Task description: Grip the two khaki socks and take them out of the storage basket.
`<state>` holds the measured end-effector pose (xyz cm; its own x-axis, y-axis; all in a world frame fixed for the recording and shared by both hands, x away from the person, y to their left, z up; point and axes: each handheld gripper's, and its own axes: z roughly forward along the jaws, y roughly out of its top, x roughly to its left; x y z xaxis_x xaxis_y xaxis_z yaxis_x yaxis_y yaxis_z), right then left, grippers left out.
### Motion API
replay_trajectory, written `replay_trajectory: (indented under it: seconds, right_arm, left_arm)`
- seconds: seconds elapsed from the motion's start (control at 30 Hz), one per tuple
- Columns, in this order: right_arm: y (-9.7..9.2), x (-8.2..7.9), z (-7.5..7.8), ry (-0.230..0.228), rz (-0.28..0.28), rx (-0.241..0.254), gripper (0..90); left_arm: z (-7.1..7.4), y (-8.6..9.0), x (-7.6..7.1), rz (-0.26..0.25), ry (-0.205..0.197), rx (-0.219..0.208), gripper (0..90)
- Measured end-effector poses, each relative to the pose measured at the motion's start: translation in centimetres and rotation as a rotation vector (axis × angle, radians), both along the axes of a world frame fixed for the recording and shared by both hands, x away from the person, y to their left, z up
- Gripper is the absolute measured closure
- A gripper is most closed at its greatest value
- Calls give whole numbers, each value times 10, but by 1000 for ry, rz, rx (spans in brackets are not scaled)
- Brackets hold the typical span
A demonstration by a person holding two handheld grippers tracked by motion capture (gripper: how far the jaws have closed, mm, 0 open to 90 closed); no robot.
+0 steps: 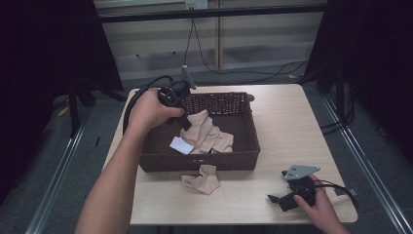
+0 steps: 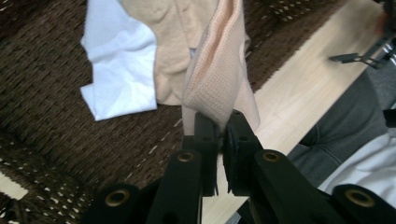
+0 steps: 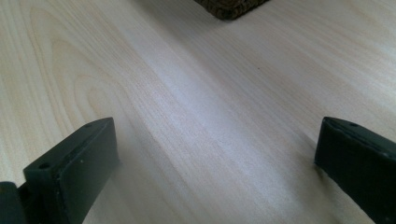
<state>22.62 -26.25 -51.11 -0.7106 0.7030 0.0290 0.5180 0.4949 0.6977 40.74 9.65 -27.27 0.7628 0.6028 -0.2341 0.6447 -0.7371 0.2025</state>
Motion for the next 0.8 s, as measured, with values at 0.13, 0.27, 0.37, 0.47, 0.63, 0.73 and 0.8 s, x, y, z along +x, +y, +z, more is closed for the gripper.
replay_trajectory:
  seconds: [0.13,0.27,0.37,0.47,0.63,0.73,0.8]
  right_arm:
    - [0,0,0,0,0,0,0]
    - [0,0,0,0,0,0,0]
    - [0,0,0,0,0,0,0]
    - [0,0,0,0,0,0,0]
    - [0,0,0,0,0,0,0]
    - [0,0,0,-2,-1,1,0]
    - [0,0,0,-2,-1,1,0]
  left_arm:
    - [3,1,-5,-21,5,-4,849]
    - [6,4,-9,-30,1,0,849]
    - [7,5,-13,-44,-6,0,849]
    - [8,5,-18,-57,-4,6,848]
    - [7,4,-27,-81,-7,2,848]
    - [4,5,-33,-95,-15,1,847]
    - [1,5,-36,-101,-15,3,845]
